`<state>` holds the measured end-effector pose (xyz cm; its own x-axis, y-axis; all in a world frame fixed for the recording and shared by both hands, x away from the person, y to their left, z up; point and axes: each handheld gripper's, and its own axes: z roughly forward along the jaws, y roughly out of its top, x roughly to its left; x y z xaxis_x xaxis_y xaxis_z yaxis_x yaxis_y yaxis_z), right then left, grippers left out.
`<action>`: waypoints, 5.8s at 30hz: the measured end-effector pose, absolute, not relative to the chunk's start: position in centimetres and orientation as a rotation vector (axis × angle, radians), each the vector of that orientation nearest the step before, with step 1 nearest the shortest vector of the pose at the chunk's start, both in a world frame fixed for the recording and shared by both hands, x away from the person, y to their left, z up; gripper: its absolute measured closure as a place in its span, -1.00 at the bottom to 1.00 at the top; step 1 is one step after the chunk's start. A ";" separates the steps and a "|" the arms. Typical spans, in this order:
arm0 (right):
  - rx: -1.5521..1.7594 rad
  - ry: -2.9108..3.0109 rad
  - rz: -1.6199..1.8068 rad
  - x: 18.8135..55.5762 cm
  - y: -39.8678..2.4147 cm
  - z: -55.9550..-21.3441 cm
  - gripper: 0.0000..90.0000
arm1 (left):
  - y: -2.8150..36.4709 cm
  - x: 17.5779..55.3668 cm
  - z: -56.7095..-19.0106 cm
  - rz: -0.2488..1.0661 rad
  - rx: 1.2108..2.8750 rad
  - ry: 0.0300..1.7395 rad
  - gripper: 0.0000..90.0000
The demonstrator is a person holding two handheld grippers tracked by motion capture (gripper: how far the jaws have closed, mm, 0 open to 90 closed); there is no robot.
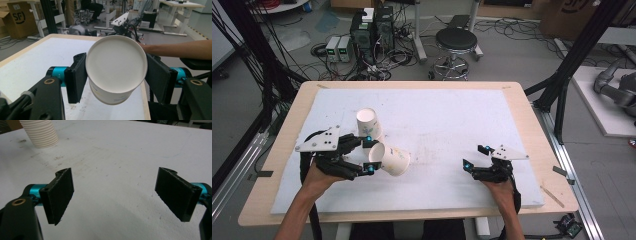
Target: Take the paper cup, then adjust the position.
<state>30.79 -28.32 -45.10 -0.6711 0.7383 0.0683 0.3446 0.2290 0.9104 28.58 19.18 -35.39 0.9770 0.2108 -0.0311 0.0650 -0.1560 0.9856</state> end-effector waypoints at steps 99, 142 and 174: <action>0.001 2.654 1.833 31.2 -12.9 -35.9 -0.65 | 15.4 28.5 -35.1 0.025 1.664 0.131 -0.18; 0.014 2.691 1.801 31.8 -12.8 -36.4 -0.25 | 16.5 28.4 -35.6 0.116 1.665 0.173 -0.96; 0.020 3.040 0.858 32.3 -10.5 -32.6 -0.25 | 14.2 30.1 -34.0 0.088 2.274 0.229 -0.96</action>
